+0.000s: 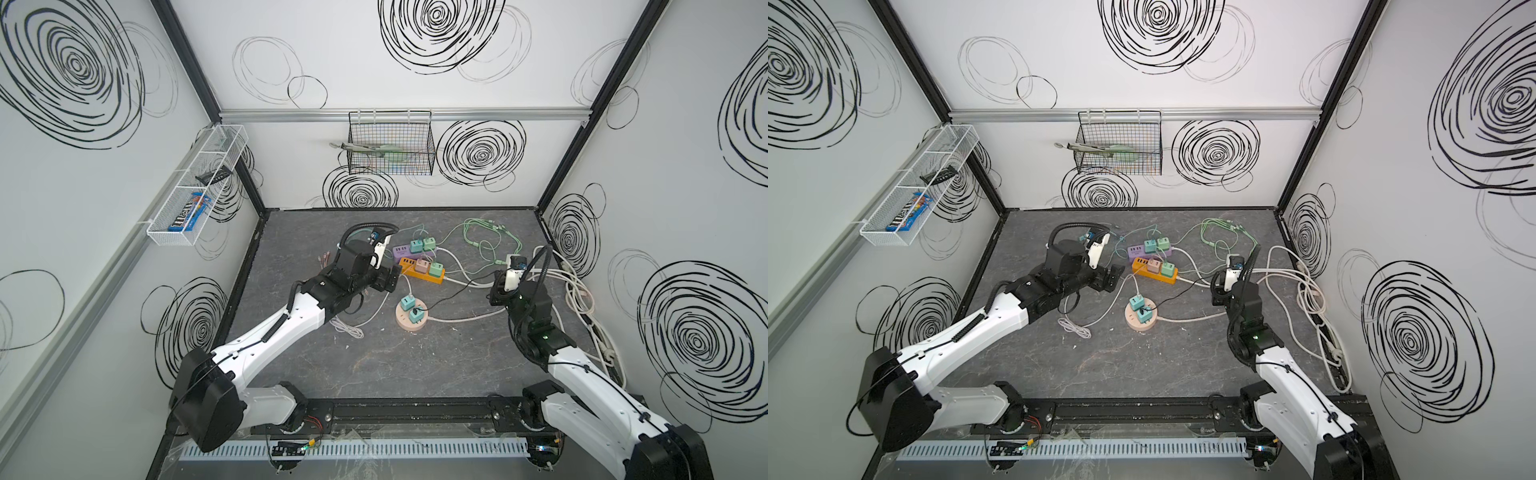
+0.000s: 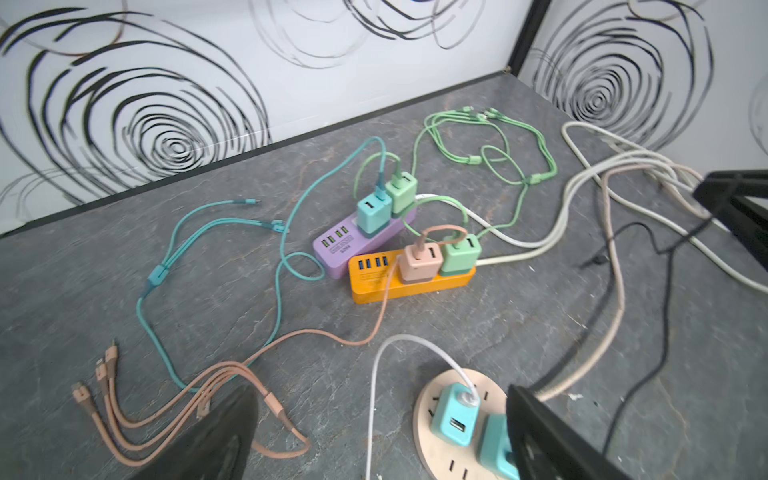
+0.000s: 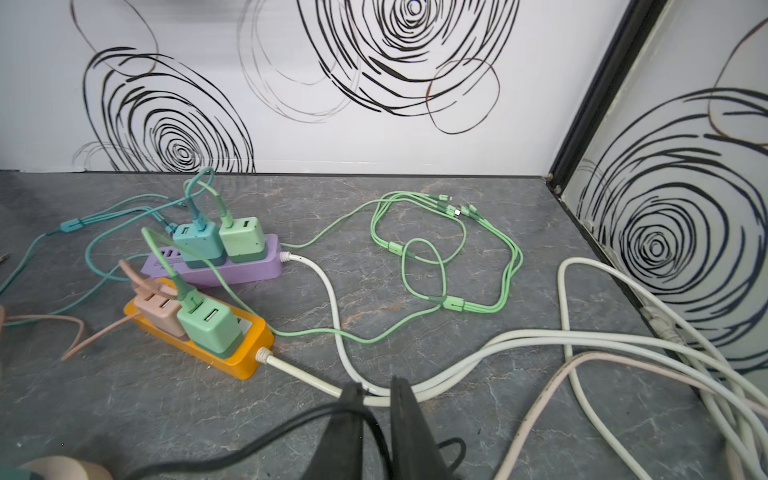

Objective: Insert the plug

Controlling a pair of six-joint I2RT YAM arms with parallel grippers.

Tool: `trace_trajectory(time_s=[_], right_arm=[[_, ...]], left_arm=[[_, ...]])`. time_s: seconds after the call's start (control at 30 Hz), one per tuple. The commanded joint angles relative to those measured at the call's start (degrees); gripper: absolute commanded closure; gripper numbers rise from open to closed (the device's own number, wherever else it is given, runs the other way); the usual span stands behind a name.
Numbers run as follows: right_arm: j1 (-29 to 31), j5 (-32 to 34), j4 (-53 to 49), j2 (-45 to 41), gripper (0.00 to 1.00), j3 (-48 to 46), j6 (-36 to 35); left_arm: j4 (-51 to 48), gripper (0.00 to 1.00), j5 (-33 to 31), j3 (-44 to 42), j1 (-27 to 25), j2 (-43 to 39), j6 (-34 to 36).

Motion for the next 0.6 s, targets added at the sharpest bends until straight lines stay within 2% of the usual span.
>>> trace_trajectory(time_s=[0.0, 0.03, 0.13, 0.2, 0.3, 0.37, 0.57], right_arm=[[-0.7, 3.7, -3.5, 1.6, 0.69, 3.3, -0.9], [-0.6, 3.1, -4.0, 1.7, 0.63, 3.3, -0.5], [-0.7, 0.4, -4.5, 0.7, 0.33, 2.4, 1.4], [-0.6, -1.5, -4.5, -0.5, 0.22, 1.4, 2.2], [-0.6, -4.0, -4.8, -2.9, 0.14, -0.1, 3.3], [-0.6, -5.4, -4.9, -4.9, 0.03, -1.2, 3.4], [-0.7, -6.9, -10.2, -12.0, 0.03, -1.7, 6.5]], left_arm=[[7.7, 0.04, -6.4, -2.4, 1.1, -2.7, -5.0], [7.8, 0.04, -8.5, -3.2, 1.4, -3.3, -5.8], [9.7, 0.04, -12.3, -6.6, 2.5, -5.6, -8.5], [11.2, 0.04, -12.6, -9.1, 3.2, -7.0, -10.5], [12.1, 0.04, -14.3, -11.4, 3.8, -8.2, -12.2], [12.9, 0.04, -16.8, -12.9, 3.8, -9.1, -13.5], [19.8, 0.04, -22.9, -19.0, 4.2, -11.6, -14.8]])
